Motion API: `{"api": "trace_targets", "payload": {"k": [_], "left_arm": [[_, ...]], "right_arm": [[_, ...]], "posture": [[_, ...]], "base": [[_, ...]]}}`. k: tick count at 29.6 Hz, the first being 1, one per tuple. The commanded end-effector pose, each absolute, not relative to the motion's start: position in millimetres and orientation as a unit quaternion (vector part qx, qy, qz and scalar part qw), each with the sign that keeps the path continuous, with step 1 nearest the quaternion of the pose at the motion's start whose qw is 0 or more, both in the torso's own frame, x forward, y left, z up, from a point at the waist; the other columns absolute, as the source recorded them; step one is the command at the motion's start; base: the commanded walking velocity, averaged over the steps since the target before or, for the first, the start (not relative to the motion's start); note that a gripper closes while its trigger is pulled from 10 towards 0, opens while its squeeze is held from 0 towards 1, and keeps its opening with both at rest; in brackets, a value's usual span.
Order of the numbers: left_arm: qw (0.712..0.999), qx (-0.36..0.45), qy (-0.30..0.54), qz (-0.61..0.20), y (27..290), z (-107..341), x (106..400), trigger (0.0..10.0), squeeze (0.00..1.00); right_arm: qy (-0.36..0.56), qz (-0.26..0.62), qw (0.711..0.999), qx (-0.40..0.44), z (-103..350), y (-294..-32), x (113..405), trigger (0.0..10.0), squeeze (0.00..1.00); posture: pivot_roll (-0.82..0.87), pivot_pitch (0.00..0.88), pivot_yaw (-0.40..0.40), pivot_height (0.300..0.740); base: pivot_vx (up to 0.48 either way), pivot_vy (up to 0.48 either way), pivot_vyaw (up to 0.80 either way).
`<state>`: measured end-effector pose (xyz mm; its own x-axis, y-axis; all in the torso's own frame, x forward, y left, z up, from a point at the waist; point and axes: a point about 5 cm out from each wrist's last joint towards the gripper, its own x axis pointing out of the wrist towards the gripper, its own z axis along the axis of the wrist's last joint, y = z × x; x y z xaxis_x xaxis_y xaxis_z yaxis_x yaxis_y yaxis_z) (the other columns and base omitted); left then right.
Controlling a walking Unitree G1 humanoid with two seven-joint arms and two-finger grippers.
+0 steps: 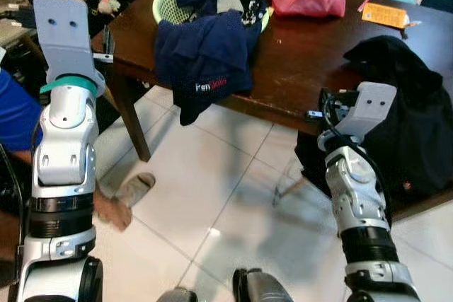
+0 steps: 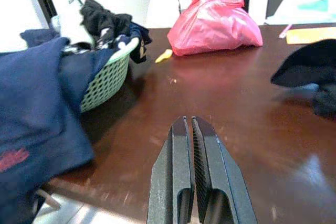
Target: Hang hanger
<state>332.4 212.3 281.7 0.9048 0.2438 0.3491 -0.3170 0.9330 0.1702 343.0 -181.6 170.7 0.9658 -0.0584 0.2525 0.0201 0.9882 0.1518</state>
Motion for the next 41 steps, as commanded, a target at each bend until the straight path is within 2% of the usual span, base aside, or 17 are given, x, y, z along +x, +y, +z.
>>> {"api": "trace_targets", "payload": {"k": [1, 15, 32, 35, 41], "left_arm": [[0.97, 0.11, -0.166, 0.14, 210.2, 282.6, 331.0, 10.0, 0.0], [0.969, 0.112, -0.17, 0.137, 210.2, 284.2, 330.5, 10.0, 0.0], [0.97, 0.112, -0.169, 0.135, 210.1, 284.2, 330.2, 10.0, 0.0], [0.97, 0.112, -0.17, 0.134, 209.9, 284.1, 329.8, 10.0, 0.0], [0.969, 0.128, -0.175, 0.123, 204.1, 283.0, 327.6, 10.0, 0.0]], "right_arm": [[-0.125, -0.032, 0.989, 0.071, 168.3, -186.0, 342.6, 10.0, 0.0], [-0.129, -0.045, 0.988, 0.071, 169.0, -188.4, 342.8, 10.0, 0.0], [-0.128, -0.066, 0.987, 0.076, 169.0, -194.0, 343.2, 10.0, 0.0], [-0.131, -0.071, 0.986, 0.075, 169.6, -195.5, 343.0, 10.0, 0.0], [-0.134, -0.062, 0.986, 0.074, 170.6, -191.8, 343.1, 10.0, 0.0]], "posture": [[0.02, 0.045, 0.021, 0.74], [0.02, 0.04, 0.025, 0.74], [0.03, 0.047, 0.024, 0.74], [0.03, 0.049, 0.024, 0.74], [0.03, 0.054, 0.024, 0.74]], "base": [[0.428, 0.0, 0.0], [0.429, 0.0, 0.0], [0.428, 0.0, -0.76], [0.424, 0.0, 0.0], [0.0, 0.0, 0.0]]}}
